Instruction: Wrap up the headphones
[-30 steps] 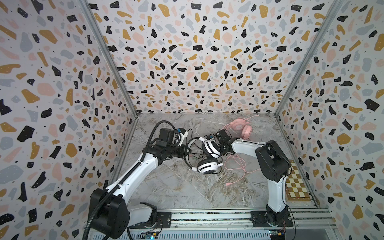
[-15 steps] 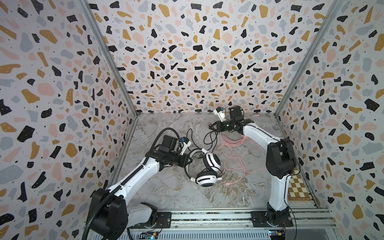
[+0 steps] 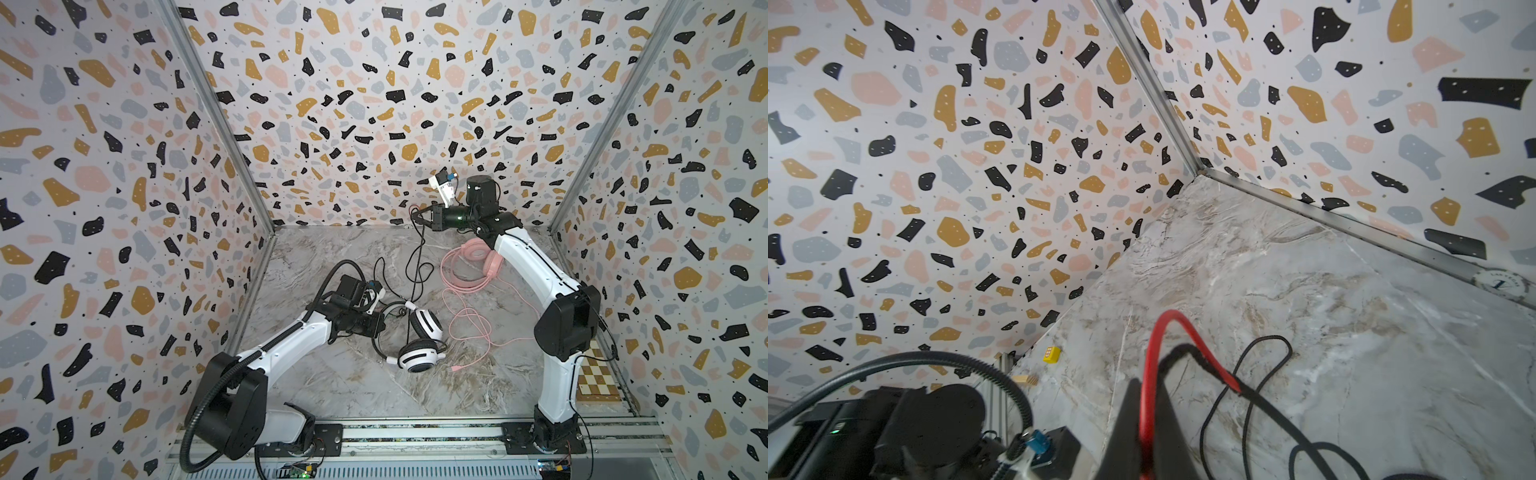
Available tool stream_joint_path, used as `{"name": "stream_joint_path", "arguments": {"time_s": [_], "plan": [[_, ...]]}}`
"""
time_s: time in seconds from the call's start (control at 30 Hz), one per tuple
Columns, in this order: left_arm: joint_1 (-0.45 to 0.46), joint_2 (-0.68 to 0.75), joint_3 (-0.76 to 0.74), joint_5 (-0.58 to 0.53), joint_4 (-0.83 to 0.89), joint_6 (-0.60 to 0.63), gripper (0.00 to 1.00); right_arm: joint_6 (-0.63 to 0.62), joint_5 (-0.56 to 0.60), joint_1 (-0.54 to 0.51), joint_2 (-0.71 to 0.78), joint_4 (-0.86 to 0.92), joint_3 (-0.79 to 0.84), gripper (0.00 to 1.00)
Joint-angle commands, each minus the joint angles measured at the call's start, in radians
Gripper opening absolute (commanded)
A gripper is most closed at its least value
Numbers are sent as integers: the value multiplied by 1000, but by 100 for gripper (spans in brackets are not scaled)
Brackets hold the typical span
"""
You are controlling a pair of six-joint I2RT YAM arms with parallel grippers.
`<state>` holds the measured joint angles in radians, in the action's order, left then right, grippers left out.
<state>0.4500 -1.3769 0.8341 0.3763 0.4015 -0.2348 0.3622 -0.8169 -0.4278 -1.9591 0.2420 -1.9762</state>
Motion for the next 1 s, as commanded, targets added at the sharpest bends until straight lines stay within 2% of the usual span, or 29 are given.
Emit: {"name": "stream_joint_path", "arguments": {"time_s": [0.0,0.23,0.43,0.57,0.7,0.83,0.97], "plan": [[4,-37,21,-71,4,-41,0,27,-23,-20,153,-75,51,8],[-4,-96,37,-223,-2,-112,0,107,-46,-47,345,-301,364,9],[-62,-114,53,-270,-64,-206,0,146,-11,-78,490,-458,587,11],[-94,-71,49,-292,-105,-248,0,121,75,-77,558,-461,675,11],[-128,8,23,-366,-144,-301,0,157,99,-100,618,-547,775,11],[-151,65,7,-396,-174,-324,0,94,193,-169,641,-519,803,11],[-157,103,-12,-441,-188,-340,0,74,256,-170,658,-502,826,11]]}}
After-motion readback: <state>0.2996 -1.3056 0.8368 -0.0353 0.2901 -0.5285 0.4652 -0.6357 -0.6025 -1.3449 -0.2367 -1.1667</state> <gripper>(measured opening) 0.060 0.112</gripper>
